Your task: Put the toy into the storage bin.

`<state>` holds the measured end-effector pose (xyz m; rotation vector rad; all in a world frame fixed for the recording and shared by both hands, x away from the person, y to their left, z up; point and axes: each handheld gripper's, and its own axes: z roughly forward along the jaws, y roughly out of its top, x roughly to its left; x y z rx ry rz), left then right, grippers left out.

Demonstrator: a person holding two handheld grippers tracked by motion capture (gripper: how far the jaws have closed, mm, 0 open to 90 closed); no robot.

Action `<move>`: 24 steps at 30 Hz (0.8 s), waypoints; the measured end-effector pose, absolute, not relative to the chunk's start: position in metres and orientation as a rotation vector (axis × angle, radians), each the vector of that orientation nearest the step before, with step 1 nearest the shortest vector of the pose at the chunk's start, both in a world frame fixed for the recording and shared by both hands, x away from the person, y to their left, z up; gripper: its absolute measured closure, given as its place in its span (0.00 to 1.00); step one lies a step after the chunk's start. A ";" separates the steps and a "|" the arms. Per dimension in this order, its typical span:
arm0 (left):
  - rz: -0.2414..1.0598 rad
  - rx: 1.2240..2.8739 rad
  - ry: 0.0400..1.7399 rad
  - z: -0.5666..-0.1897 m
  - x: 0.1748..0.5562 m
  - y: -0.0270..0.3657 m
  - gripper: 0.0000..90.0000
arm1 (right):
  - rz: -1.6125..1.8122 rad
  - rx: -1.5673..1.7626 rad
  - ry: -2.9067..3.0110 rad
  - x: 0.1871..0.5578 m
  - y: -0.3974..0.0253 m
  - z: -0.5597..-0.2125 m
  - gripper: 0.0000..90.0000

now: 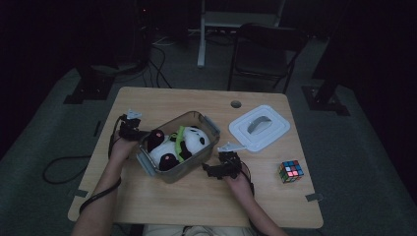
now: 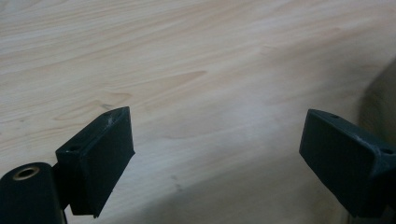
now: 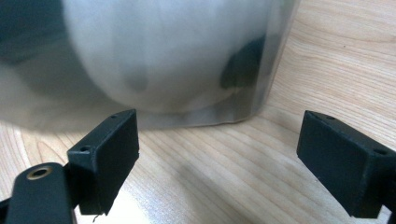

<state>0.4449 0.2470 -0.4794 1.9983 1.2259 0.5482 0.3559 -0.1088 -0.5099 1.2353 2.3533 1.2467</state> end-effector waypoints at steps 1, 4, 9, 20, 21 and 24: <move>0.547 2.001 1.217 -0.479 0.442 0.244 0.12 | 1.245 1.237 2.352 0.356 -0.109 -0.510 0.14; 0.565 2.006 1.198 -0.478 0.433 0.240 0.12 | 1.230 1.235 2.361 0.356 -0.112 -0.509 0.14; 0.555 2.030 1.166 -0.479 0.421 0.233 0.12 | 1.231 1.257 2.333 0.355 -0.119 -0.508 0.14; 0.471 2.018 1.152 -0.486 0.401 0.221 0.12 | 1.200 1.281 2.289 0.355 -0.131 -0.506 0.14; 0.472 2.020 1.148 -0.485 0.400 0.220 0.12 | 1.196 1.281 2.287 0.356 -0.133 -0.506 0.14; 0.458 2.016 1.134 -0.485 0.395 0.213 0.12 | 1.185 1.285 2.278 0.356 -0.135 -0.505 0.15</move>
